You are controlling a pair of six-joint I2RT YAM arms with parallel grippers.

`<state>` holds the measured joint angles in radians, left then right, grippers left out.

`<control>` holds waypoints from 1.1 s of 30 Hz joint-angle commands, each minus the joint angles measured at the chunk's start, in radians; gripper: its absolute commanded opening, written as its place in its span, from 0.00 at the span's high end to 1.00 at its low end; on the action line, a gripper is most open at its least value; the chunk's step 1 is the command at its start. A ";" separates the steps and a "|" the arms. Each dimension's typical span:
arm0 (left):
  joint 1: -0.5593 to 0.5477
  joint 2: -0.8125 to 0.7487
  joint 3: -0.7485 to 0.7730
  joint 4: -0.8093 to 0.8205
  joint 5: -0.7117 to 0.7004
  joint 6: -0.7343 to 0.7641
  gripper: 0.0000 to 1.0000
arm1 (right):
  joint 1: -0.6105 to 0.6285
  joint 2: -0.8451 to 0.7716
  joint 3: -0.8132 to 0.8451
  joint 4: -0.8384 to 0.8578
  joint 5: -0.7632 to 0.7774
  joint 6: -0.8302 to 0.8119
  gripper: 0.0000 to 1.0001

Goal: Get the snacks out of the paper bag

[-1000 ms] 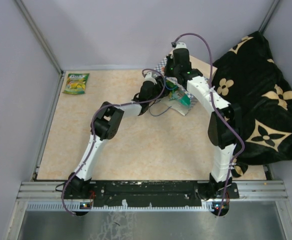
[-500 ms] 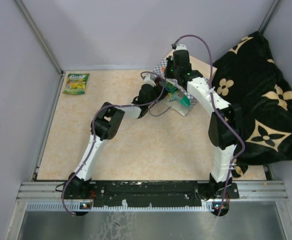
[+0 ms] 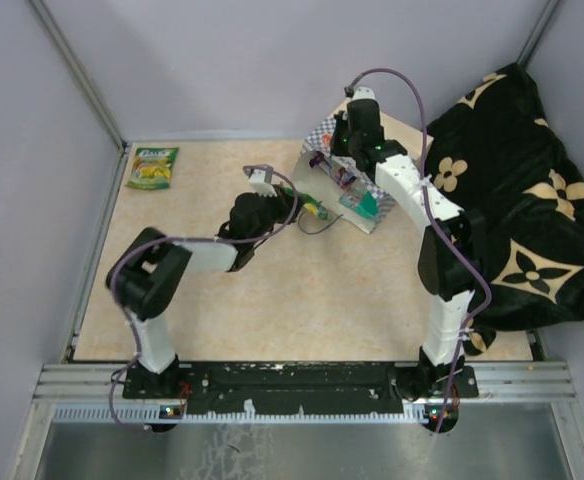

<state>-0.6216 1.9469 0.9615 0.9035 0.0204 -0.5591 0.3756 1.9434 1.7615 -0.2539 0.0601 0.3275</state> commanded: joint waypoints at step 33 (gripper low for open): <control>0.463 0.216 0.848 -1.306 -0.124 1.007 1.00 | -0.009 -0.082 -0.027 0.054 -0.086 0.019 1.00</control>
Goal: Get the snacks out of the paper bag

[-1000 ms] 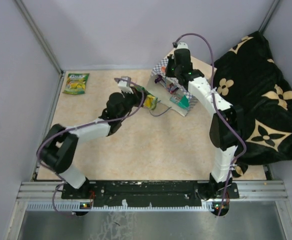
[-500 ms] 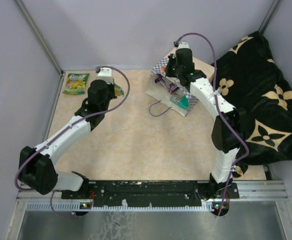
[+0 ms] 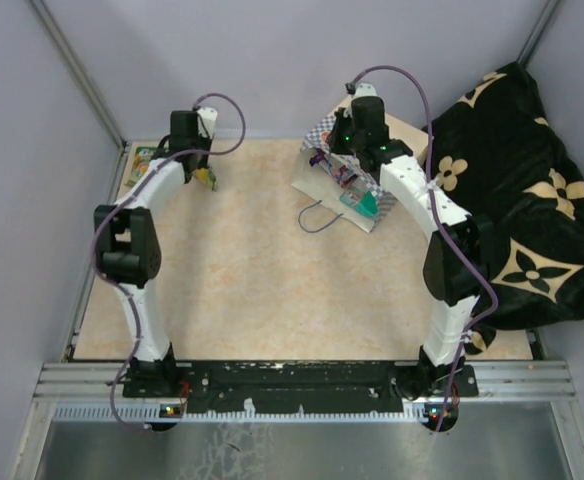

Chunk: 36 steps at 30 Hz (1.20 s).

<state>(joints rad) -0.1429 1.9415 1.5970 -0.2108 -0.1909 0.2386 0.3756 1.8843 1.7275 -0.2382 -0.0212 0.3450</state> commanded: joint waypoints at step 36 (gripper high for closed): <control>0.105 0.276 0.216 -0.130 0.343 -0.056 0.07 | -0.001 -0.029 -0.019 0.048 -0.015 -0.006 1.00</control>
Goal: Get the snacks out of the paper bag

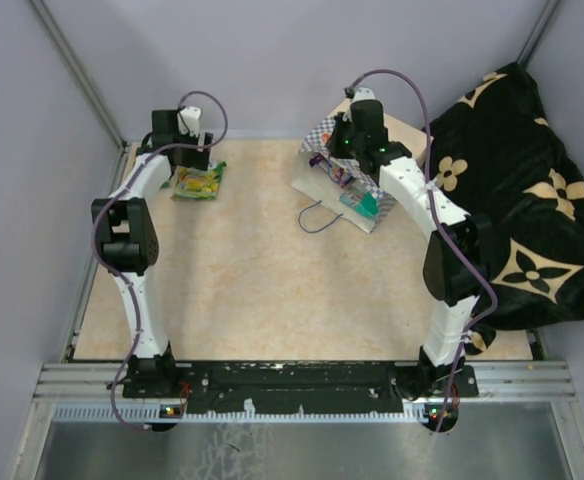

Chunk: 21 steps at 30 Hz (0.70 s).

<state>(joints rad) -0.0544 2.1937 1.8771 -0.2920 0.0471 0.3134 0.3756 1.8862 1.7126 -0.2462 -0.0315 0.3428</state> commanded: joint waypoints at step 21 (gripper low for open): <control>0.032 0.238 0.115 -0.063 0.046 -0.306 0.06 | -0.001 -0.038 -0.030 0.070 0.001 -0.002 1.00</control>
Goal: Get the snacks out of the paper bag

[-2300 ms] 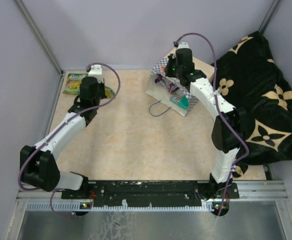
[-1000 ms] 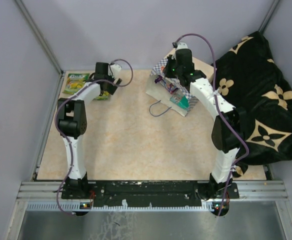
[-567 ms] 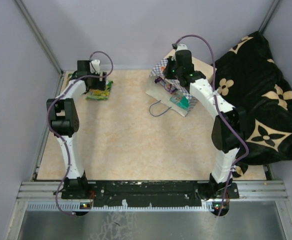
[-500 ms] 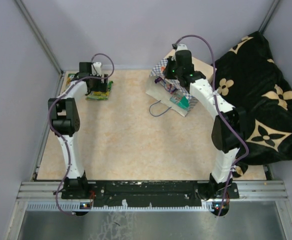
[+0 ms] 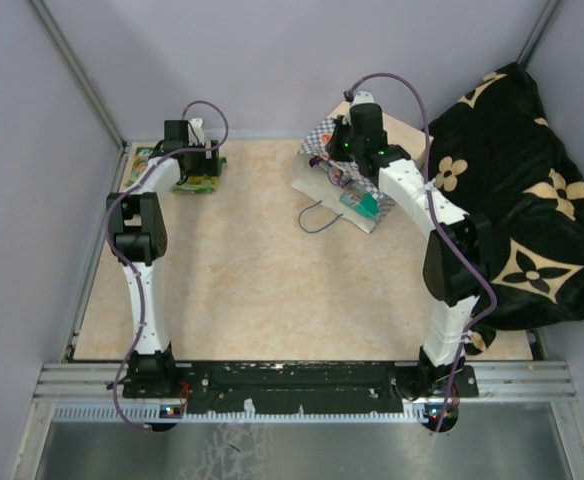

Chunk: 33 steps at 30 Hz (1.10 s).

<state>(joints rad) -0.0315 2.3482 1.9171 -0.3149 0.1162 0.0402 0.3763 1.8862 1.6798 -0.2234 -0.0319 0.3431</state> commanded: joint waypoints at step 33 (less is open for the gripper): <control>-0.493 -0.422 -0.830 1.159 0.302 -0.519 0.14 | -0.007 -0.058 0.039 0.019 0.022 -0.011 1.00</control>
<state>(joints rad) -0.4900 1.7397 1.0225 0.6540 0.3519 -0.3569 0.3767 1.8862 1.6901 -0.2394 -0.0204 0.3412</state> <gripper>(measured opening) 0.880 0.010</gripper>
